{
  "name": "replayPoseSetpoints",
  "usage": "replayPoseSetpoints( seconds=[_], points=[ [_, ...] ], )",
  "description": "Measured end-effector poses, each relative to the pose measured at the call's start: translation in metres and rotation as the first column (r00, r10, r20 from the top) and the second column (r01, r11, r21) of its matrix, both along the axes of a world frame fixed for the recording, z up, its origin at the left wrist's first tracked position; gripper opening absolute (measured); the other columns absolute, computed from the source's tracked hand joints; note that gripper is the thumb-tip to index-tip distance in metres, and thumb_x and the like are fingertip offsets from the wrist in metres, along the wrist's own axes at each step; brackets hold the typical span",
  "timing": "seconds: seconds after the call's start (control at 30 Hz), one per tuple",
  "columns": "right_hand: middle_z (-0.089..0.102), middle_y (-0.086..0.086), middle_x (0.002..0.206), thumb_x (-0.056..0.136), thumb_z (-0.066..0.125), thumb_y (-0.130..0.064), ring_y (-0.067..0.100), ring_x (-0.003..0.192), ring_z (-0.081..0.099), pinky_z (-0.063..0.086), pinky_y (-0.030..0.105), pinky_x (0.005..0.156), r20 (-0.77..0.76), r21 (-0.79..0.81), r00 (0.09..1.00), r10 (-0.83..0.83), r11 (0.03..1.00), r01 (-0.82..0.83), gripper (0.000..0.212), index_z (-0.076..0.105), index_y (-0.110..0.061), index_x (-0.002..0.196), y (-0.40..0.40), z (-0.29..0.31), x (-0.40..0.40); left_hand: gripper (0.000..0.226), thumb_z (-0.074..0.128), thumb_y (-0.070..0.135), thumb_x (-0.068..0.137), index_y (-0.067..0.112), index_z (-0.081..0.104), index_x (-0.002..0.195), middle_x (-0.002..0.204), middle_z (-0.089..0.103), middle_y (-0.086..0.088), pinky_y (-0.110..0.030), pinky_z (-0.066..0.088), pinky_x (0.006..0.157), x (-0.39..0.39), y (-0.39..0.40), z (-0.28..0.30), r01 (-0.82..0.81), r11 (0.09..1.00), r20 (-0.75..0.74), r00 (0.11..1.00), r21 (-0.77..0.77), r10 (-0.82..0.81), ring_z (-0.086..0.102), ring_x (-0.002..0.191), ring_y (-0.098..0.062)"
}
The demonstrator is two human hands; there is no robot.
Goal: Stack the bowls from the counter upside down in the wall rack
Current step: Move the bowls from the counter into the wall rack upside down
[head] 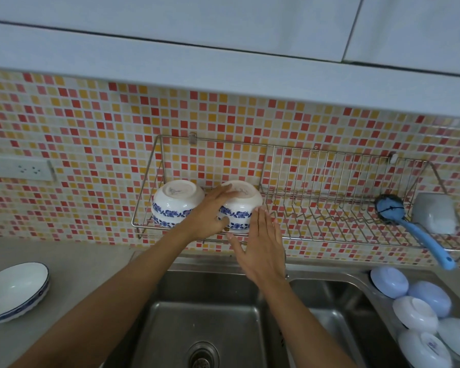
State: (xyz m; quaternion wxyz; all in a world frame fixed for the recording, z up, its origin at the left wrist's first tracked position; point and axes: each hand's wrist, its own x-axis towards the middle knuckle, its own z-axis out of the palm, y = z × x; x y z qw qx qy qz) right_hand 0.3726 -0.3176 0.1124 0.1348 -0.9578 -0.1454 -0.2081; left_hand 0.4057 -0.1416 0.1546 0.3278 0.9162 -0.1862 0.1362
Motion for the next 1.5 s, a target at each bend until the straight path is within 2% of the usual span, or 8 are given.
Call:
replayPoseSetpoints(
  seconds=[0.13,0.43,0.6,0.77,0.9,1.03,1.23,1.5],
  points=[
    [0.003,0.006,0.162,0.091,0.011,-0.072,0.020,0.149,0.003,-0.014,0.034,0.114,0.010,-0.014,1.000,-0.005,1.000,0.005,0.087,0.001,-0.012,0.153,0.000,-0.001,0.001,0.044,0.036,0.023,0.100,0.031,0.033,0.144,0.159,0.012,-0.002,-0.045,0.021,0.118,-0.002,-0.004,-0.005,-0.092,0.993,-0.022,0.996,-0.069,0.091,0.010,0.147,-0.020],
    [0.040,0.009,0.150,0.101,0.025,-0.039,0.021,0.142,0.031,0.009,0.041,0.121,0.148,0.077,0.988,0.050,0.995,-0.062,0.053,0.038,-0.010,0.145,-0.013,-0.024,-0.009,0.047,0.025,0.034,0.101,0.019,0.035,0.144,0.151,0.038,-0.007,-0.041,0.035,0.110,-0.029,-0.005,-0.022,-0.307,0.923,0.258,0.934,0.231,0.246,0.037,0.138,-0.023],
    [0.030,0.008,0.155,0.101,0.028,-0.035,0.021,0.147,0.017,0.018,0.042,0.118,0.156,0.103,0.986,0.064,0.991,-0.080,0.053,0.030,-0.009,0.148,-0.018,-0.036,-0.027,0.047,0.052,0.018,0.093,0.015,0.043,0.139,0.141,0.051,-0.009,-0.045,0.016,0.115,-0.064,0.023,-0.068,-0.420,0.822,0.453,0.862,0.385,0.229,0.045,0.133,-0.025],
    [0.022,0.008,0.159,0.100,0.038,-0.034,0.020,0.148,0.006,0.015,0.041,0.120,0.105,0.105,0.994,-0.018,0.994,0.007,0.058,0.022,-0.009,0.151,-0.010,-0.039,-0.032,0.078,0.055,-0.004,0.081,0.013,0.021,0.148,0.155,0.027,-0.007,-0.041,0.005,0.119,-0.081,0.036,-0.074,-0.392,0.836,0.408,0.884,0.383,0.228,0.019,0.144,-0.021],
    [0.011,0.013,0.161,0.099,0.040,-0.033,0.026,0.149,0.001,-0.001,0.037,0.118,0.081,0.101,0.991,-0.111,0.990,0.103,0.066,0.010,-0.005,0.152,0.009,-0.038,-0.041,0.068,0.052,0.004,0.089,0.012,0.020,0.148,0.154,0.027,-0.007,-0.046,0.007,0.117,-0.088,0.033,-0.071,-0.385,0.847,0.347,0.901,0.365,0.260,0.014,0.143,-0.018],
    [0.003,0.011,0.162,0.098,0.044,-0.029,0.028,0.148,0.004,0.011,0.041,0.116,0.059,0.238,0.987,-0.148,0.963,0.130,0.072,0.002,-0.009,0.153,0.033,-0.045,-0.050,0.054,0.029,0.019,0.100,0.016,0.009,0.150,0.158,0.008,-0.002,-0.043,0.002,0.118,-0.096,0.041,-0.079,-0.337,0.866,0.292,0.927,0.370,0.236,0.002,0.147,-0.017],
    [0.007,0.013,0.161,0.094,0.051,-0.031,0.030,0.147,0.009,0.018,0.049,0.118,-0.043,0.108,0.995,0.088,0.991,-0.083,0.070,0.016,-0.014,0.152,0.098,-0.088,-0.077,0.056,0.018,0.040,0.100,0.016,0.011,0.150,0.159,0.006,-0.004,-0.043,0.006,0.121,-0.134,0.108,-0.100,-0.370,0.854,0.202,0.927,0.365,0.316,0.000,0.147,-0.021],
    [0.029,0.010,0.155,0.094,0.053,-0.034,0.030,0.138,0.034,0.034,0.041,0.109,-0.417,0.199,0.837,0.355,0.934,-0.297,0.063,0.026,-0.021,0.150,0.256,-0.130,-0.121,0.062,0.019,0.049,0.097,0.018,0.015,0.150,0.160,0.006,-0.011,-0.046,0.004,0.118,-0.211,0.287,-0.151,-0.718,0.667,-0.099,0.663,0.201,0.743,0.003,0.148,-0.030]
  ],
)
